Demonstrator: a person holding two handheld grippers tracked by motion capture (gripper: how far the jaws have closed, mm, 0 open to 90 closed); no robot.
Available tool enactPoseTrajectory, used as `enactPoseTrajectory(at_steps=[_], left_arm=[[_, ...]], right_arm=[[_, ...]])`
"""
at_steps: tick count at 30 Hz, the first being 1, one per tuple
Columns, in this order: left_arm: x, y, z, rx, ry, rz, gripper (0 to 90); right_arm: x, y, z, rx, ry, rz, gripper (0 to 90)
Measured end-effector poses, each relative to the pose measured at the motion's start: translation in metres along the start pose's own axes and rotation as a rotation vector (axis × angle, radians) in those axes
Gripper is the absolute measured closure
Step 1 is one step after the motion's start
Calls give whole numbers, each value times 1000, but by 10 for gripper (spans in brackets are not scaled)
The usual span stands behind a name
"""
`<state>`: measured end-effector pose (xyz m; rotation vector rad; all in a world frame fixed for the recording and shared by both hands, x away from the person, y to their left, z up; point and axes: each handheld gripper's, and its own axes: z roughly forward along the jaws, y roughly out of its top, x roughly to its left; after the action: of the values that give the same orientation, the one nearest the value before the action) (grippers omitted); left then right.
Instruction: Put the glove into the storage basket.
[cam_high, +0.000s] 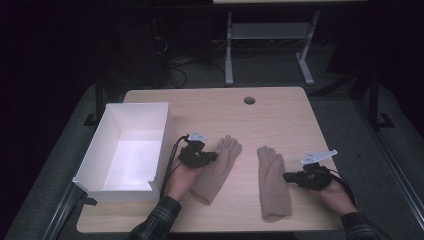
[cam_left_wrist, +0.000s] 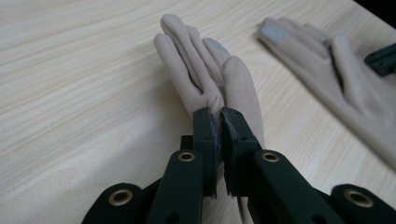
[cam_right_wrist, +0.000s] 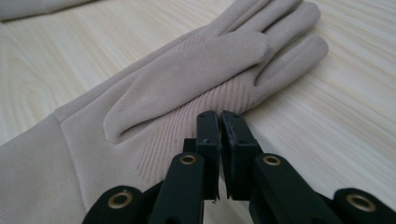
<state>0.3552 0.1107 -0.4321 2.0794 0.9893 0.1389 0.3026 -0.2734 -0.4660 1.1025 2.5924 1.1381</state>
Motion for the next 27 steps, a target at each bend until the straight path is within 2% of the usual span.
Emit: enactPoseTrajectory(at_steps=[3,7,11,19,27], left_arm=[[-3,1,1,-2,-4,-6,848],[-7,1,2,11,-12,9,848],[-9,1,3,17,-19,8,848],[-17,2,6,16,-65,-1,848],[-27,3,9,36,-110,10,847]], right_arm=[[7,7,7,-12,34,-20,865],[13,12,14,-8,52,-48,878],[19,17,18,-17,74,-53,895],[28,23,26,-16,105,-76,899],[36,28,35,-4,130,-95,900]])
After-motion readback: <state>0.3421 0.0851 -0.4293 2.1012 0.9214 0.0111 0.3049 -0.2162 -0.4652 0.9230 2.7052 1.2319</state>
